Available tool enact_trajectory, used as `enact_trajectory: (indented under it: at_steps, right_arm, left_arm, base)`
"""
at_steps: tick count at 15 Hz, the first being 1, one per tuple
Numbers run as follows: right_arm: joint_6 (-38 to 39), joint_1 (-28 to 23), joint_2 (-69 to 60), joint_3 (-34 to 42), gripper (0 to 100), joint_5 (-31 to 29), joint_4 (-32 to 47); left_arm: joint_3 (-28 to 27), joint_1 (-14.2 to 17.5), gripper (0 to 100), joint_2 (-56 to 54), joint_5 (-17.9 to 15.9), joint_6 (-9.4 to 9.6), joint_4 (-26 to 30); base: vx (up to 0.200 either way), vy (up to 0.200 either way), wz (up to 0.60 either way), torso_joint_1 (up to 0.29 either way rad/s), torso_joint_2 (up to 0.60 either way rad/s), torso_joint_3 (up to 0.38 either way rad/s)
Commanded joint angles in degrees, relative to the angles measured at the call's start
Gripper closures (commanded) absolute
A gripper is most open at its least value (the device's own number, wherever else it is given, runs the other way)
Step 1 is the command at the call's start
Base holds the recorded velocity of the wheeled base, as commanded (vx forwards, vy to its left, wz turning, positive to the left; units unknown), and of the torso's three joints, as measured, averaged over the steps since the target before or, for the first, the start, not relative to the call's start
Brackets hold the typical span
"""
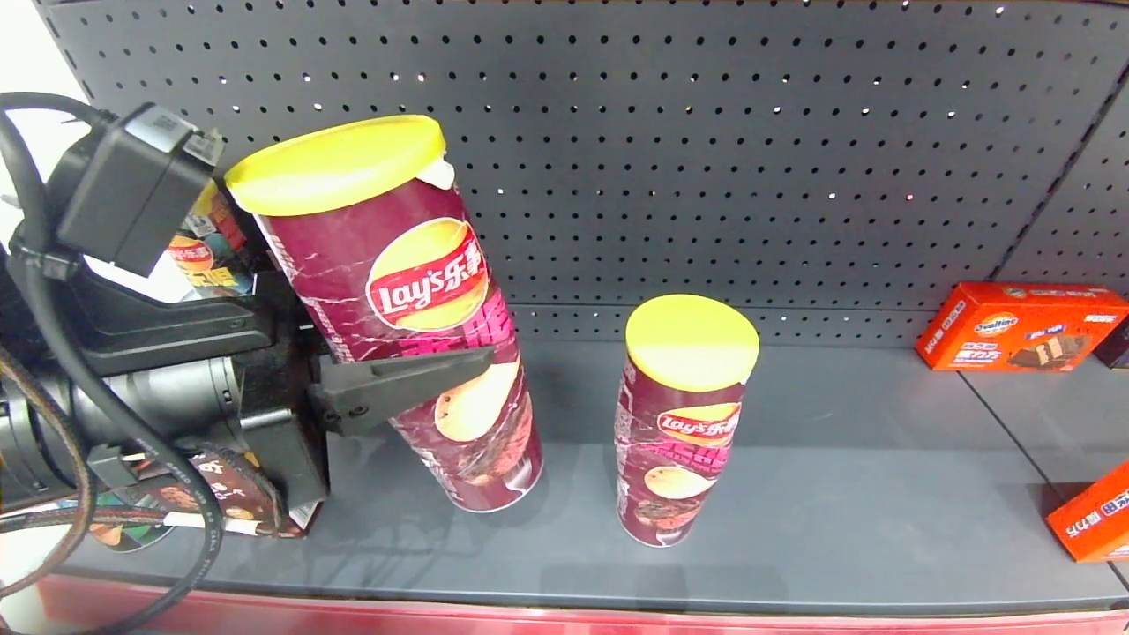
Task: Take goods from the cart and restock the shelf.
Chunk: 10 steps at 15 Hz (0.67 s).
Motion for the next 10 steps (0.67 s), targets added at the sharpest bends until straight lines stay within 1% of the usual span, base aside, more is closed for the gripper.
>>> enact_trajectory:
  at_steps: [1, 2, 3, 4, 5, 6, 7, 8, 9, 10]
  right_arm:
    - [-0.5, 0.0, 0.0, 0.2, 0, -0.2, -0.1]
    - [-0.7, -0.1, 0.0, 0.1, 0, -2.3, -0.1]
    - [-0.7, -0.1, 0.0, 0.2, 0, -8.4, -0.1]
    - [-0.7, -0.1, 0.0, 0.2, 0, -9.1, -0.1]
    - [-0.4, -0.1, 0.0, 0.2, 0, -11.5, -0.1]
    - [-0.6, -0.1, 0.0, 0.2, 0, -7.2, -0.1]
    - [-0.6, -0.1, 0.0, 0.1, 0, -0.6, 0.1]
    - [-0.4, -0.1, 0.0, -0.1, 0, 0.9, 0.6]
    - [-0.2, -0.1, 0.0, -0.4, 0, -1.1, 1.2]
    - [-0.2, -0.1, 0.0, -0.4, 0, -10.8, 1.4]
  left_arm:
    - [-0.3, 0.1, 100, 1.1, -0.1, -0.03, -0.1]
    - [-0.3, 0.1, 100, 1.1, -0.1, -0.03, -0.1]
    - [-0.2, 0.1, 100, 1.1, -0.1, -0.03, -0.1]
    - [-0.2, 0.1, 100, 1.1, -0.1, -0.03, -0.1]
    - [-0.3, 0.1, 100, 1.0, -0.1, -0.03, -0.1]
    - [-0.2, 0.1, 100, 1.0, -0.1, -0.03, -0.1]
    - [-0.3, 0.1, 100, 1.1, -0.1, -0.03, -0.1]
    - [-0.4, 0.0, 100, 1.1, -0.1, -0.03, -0.1]
    - [-0.3, 0.1, 100, 1.0, -0.1, -0.12, -0.1]
    - [-0.4, 0.1, 100, 0.7, -0.1, -0.12, -0.1]
  base:
    - [0.0, 0.0, 0.0, 0.0, 0.0, 0.0]
    - [0.0, 0.0, 0.0, 0.0, 0.0, 0.0]
    - [0.0, 0.0, 0.0, 0.0, 0.0, 0.0]
    - [0.0, 0.0, 0.0, 0.0, 0.0, 0.0]
    - [0.0, 0.0, 0.0, 0.0, 0.0, 0.0]
    - [0.0, 0.0, 0.0, 0.0, 0.0, 0.0]
    - [0.0, 0.0, 0.0, 0.0, 0.0, 0.0]
    - [0.0, 0.0, 0.0, 0.0, 0.0, 0.0]
    - [0.0, 0.0, 0.0, 0.0, 0.0, 0.0]
    - [0.0, 0.0, 0.0, 0.0, 0.0, 0.0]
